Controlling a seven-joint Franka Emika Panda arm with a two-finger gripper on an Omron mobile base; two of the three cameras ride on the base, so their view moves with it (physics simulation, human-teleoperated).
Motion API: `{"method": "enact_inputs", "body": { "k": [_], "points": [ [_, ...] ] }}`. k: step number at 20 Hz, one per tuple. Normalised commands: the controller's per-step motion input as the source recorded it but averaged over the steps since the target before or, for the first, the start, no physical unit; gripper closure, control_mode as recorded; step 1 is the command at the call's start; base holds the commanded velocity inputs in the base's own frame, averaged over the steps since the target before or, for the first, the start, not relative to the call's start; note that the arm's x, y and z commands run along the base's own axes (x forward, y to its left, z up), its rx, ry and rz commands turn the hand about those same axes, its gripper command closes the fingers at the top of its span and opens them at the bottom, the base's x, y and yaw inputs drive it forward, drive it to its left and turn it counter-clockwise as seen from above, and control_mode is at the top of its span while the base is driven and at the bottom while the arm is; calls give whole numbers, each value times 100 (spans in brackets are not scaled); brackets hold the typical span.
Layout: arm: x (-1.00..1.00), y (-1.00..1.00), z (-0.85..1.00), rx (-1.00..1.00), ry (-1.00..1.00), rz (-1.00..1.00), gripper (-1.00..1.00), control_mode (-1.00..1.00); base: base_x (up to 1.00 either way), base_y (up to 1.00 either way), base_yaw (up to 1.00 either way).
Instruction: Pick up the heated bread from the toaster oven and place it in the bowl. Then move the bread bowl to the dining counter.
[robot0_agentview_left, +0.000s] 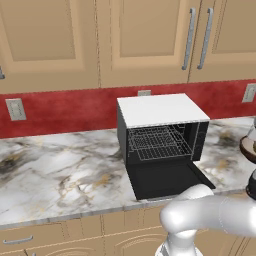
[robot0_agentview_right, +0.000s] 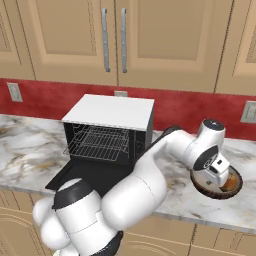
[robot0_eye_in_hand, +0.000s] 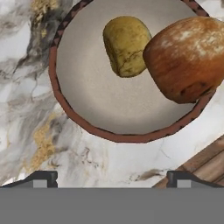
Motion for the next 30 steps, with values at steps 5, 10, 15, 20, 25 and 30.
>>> {"method": "enact_inputs", "body": {
  "k": [5,10,15,20,25,30],
  "points": [
    [-4,0,2,0,-3,0,-100,-100,0,0,0],
    [-12,0,5,0,-9,-1,-100,-100,0,0,0],
    [-18,-6,0,0,-1,-12,-100,-100,0,0,0],
    [-2,-11,0,3,0,-19,-100,-100,0,0,0],
    [-1,-17,0,10,4,-19,-100,-100,0,0,0],
    [-1,-14,-8,12,8,-22,-100,-100,0,0,0]
  ]
}}
